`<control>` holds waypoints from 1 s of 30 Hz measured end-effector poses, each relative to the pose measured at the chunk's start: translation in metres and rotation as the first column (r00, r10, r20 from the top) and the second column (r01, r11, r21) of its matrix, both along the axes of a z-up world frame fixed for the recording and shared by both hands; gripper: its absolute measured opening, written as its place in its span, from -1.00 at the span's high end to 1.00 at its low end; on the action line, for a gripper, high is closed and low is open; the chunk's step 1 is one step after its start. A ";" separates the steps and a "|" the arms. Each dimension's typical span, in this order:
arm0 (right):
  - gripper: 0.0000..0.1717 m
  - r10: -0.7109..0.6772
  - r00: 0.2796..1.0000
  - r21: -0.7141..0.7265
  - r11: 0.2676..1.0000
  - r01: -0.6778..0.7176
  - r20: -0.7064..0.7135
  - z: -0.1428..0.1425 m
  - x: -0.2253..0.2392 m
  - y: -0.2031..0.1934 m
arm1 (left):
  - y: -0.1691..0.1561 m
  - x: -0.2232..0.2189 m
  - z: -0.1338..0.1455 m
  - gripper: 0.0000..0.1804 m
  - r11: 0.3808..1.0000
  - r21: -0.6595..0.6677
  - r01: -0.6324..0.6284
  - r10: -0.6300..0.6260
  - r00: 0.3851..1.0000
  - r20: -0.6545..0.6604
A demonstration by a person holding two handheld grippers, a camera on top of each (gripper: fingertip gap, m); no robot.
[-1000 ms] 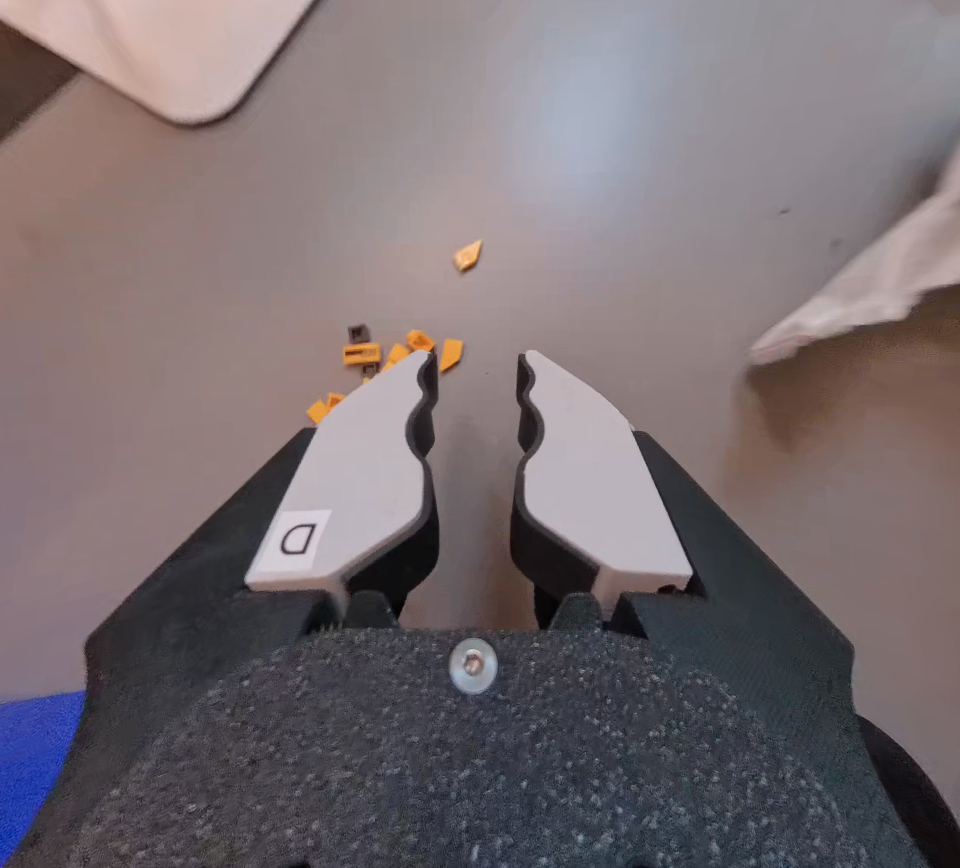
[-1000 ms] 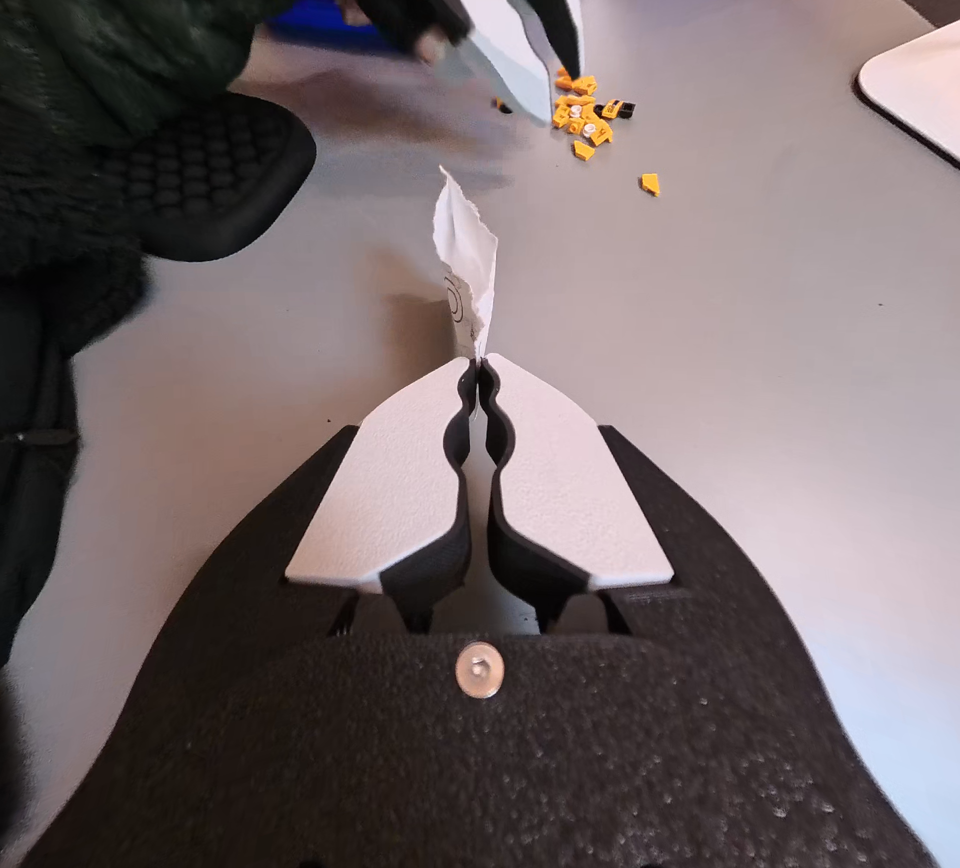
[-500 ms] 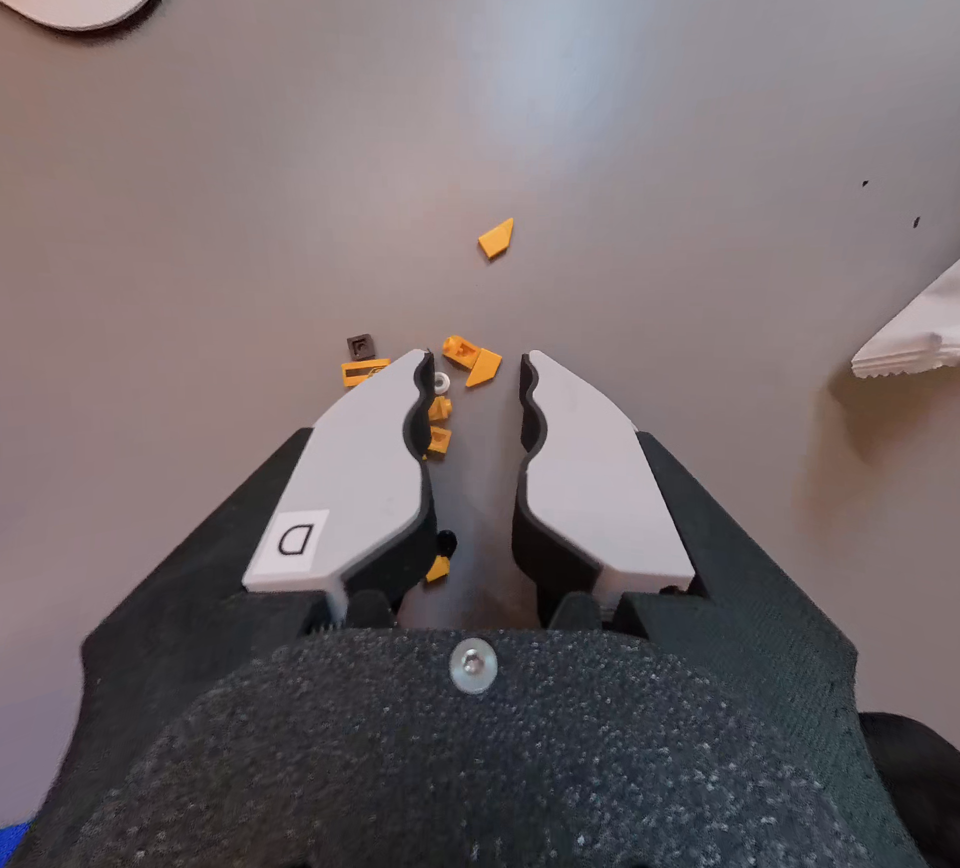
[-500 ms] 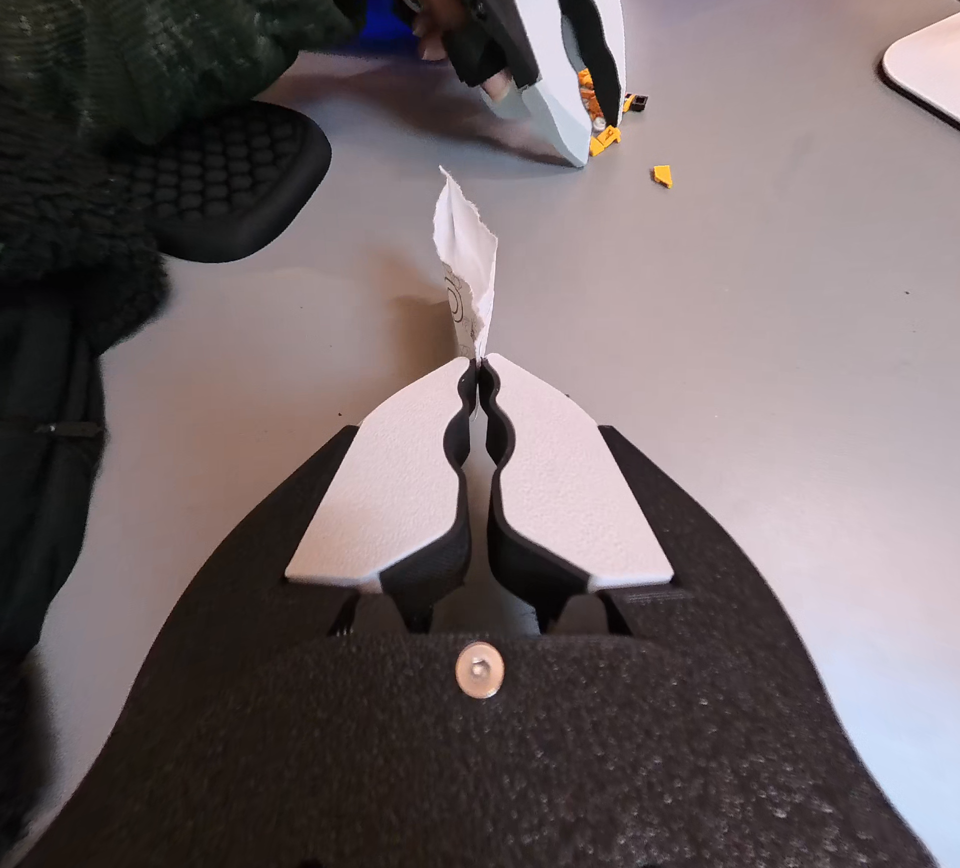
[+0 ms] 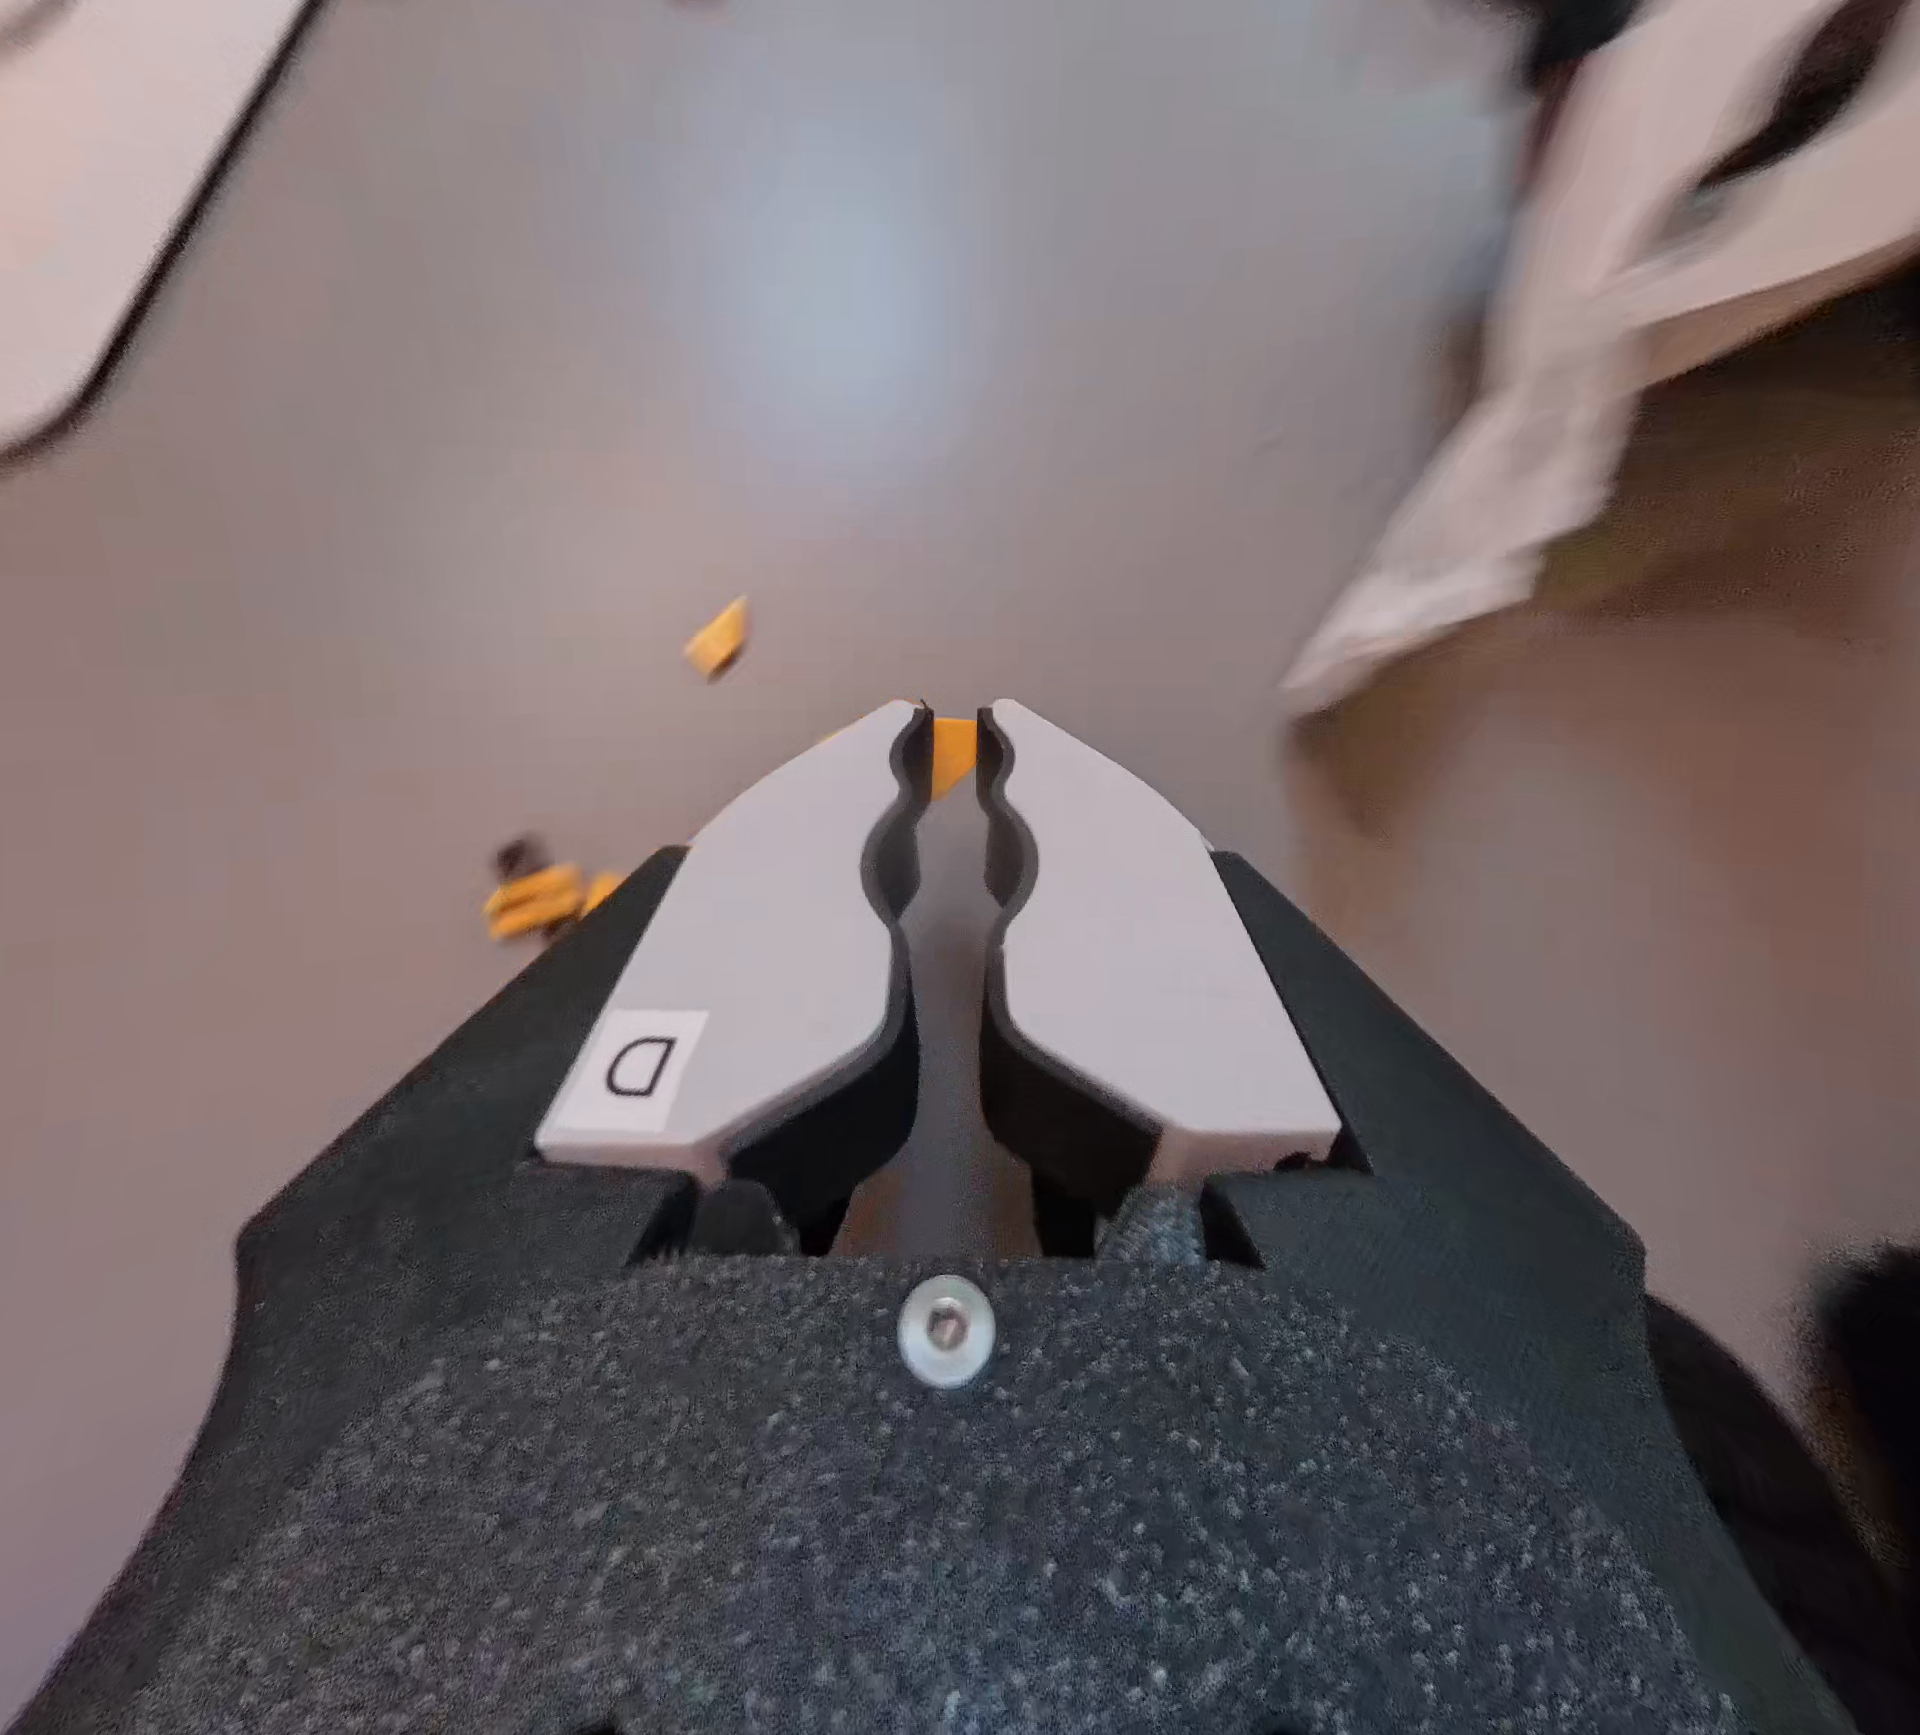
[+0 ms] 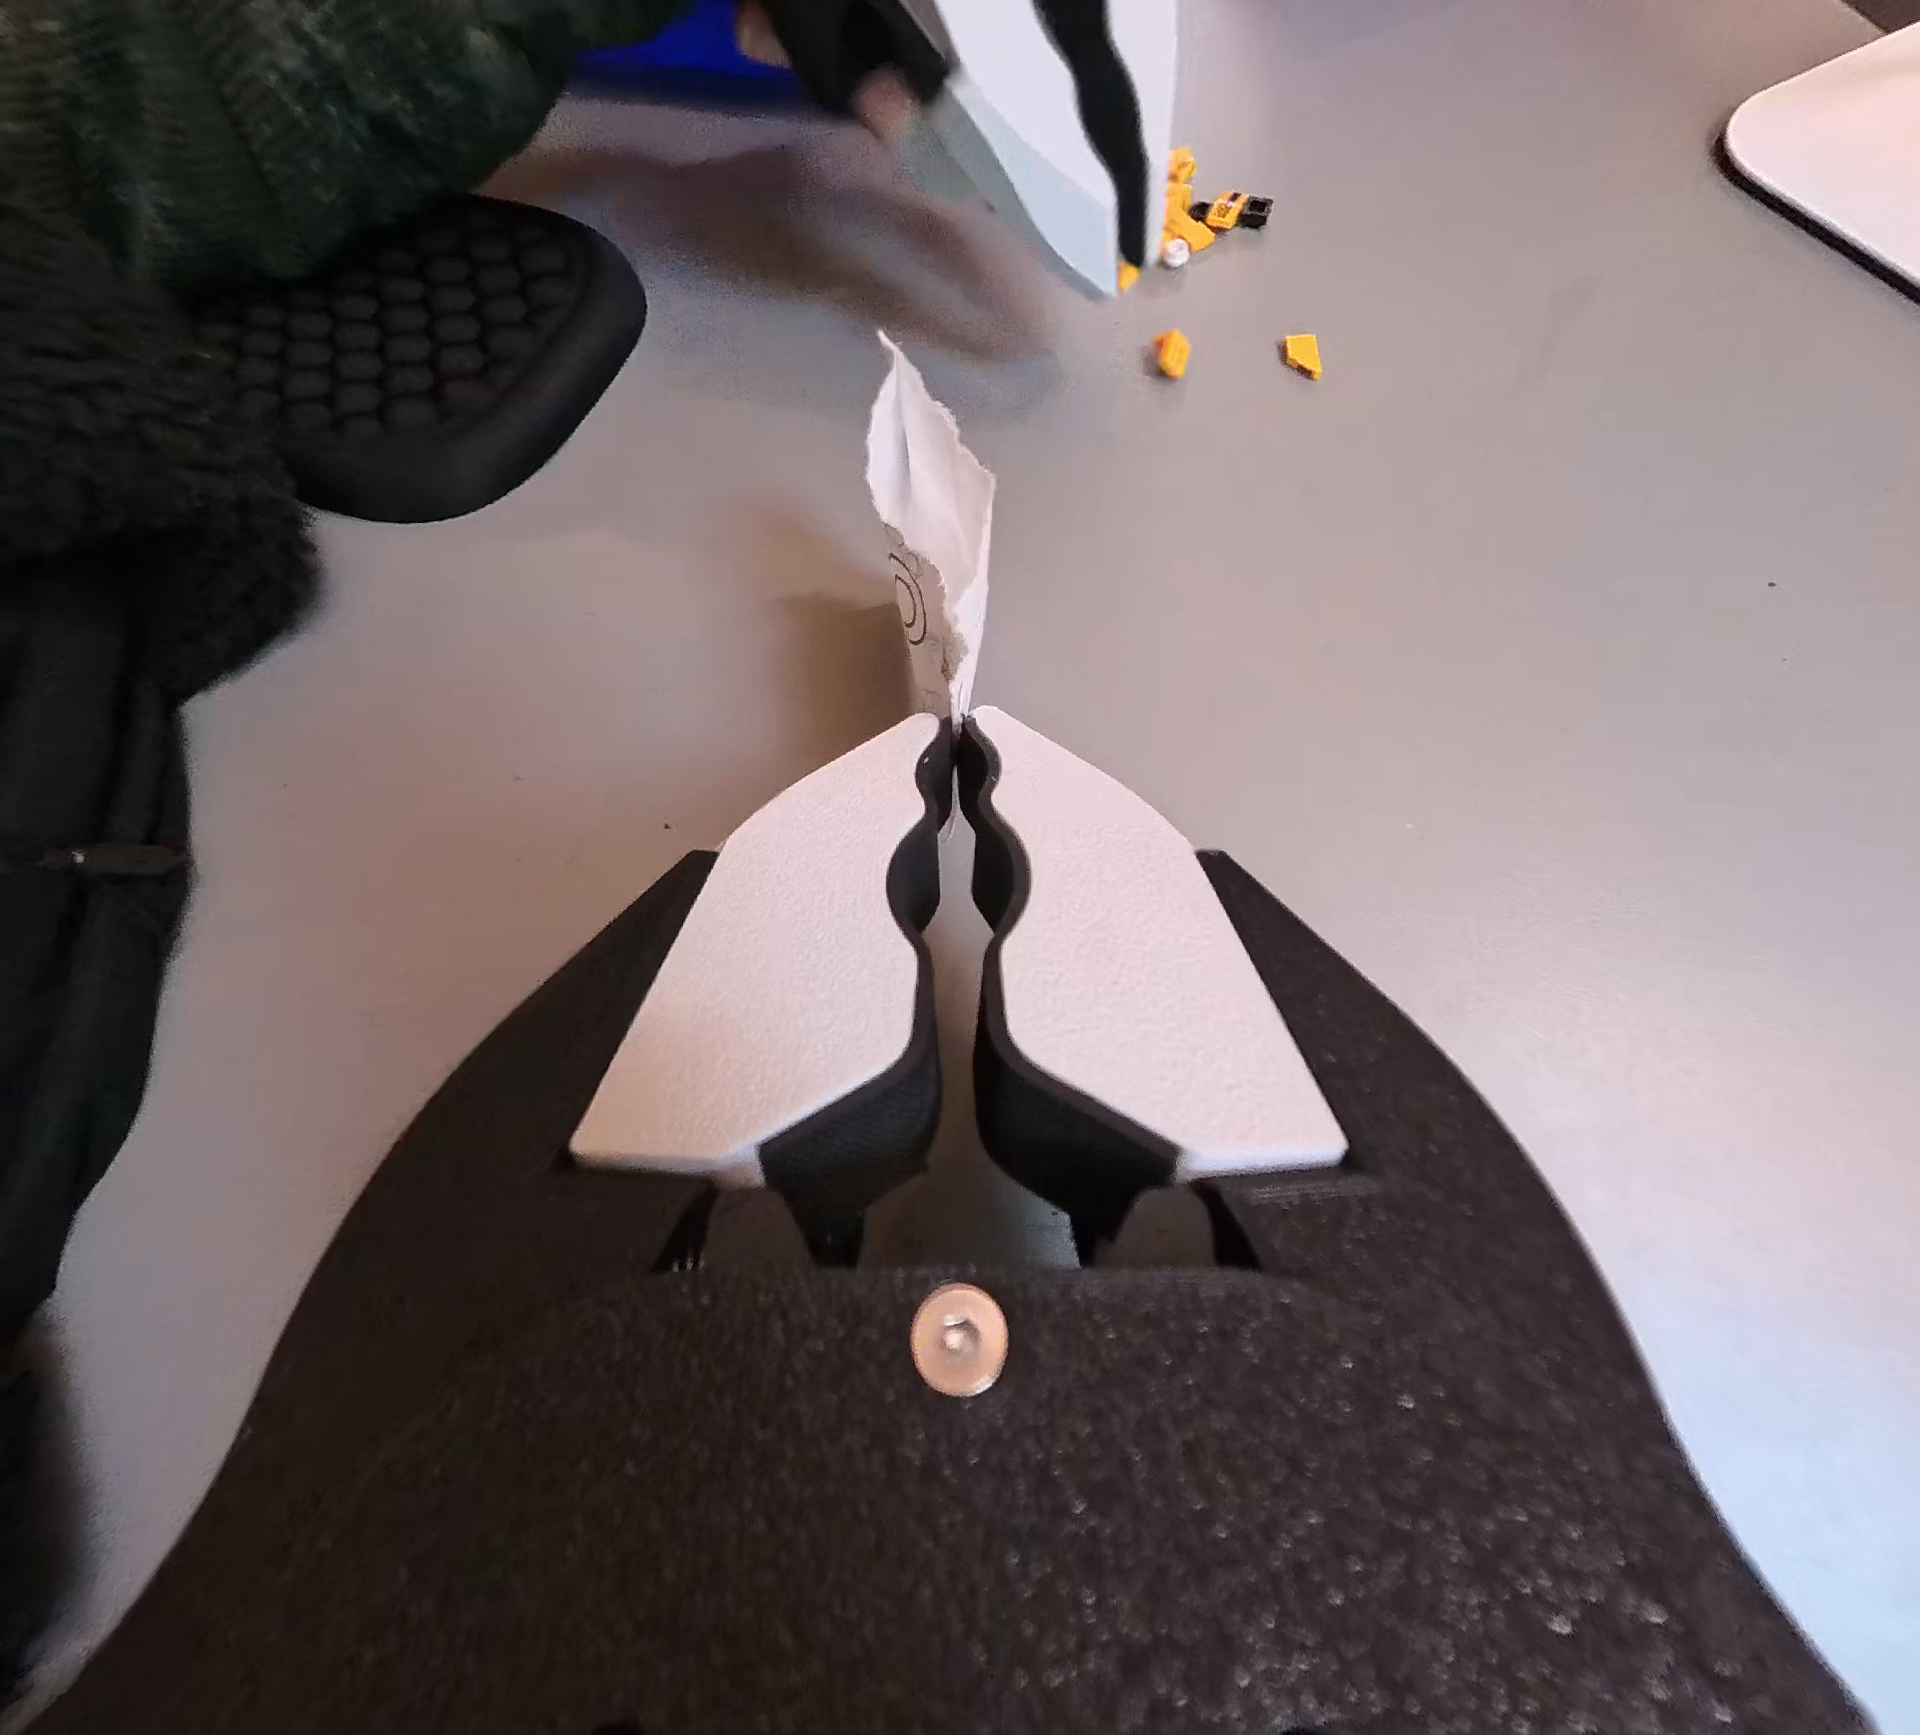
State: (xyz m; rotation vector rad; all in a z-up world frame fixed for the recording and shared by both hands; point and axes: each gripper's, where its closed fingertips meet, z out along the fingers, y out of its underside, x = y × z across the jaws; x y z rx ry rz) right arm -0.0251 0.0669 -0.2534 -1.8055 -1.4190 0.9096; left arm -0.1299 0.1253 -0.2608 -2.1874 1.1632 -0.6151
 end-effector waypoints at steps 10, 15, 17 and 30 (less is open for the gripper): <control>1.00 0.015 1.000 0.028 0.999 -0.015 0.027 -0.005 -0.006 -0.005 | -0.067 0.086 0.040 0.90 0.938 0.128 0.323 -0.339 0.933 0.125; 1.00 0.014 1.000 0.019 1.000 -0.014 0.007 -0.002 -0.006 -0.005 | -0.064 0.082 0.033 0.76 0.936 0.143 0.322 -0.336 0.938 0.087; 1.00 0.015 1.000 0.017 1.000 -0.015 0.001 -0.001 -0.005 -0.005 | -0.064 0.078 0.034 0.69 0.935 0.143 0.325 -0.339 0.937 0.084; 1.00 0.007 1.000 -0.017 1.000 -0.008 -0.027 0.001 -0.002 -0.002 | 0.016 0.020 0.019 0.63 0.990 0.134 -0.039 0.035 0.999 0.034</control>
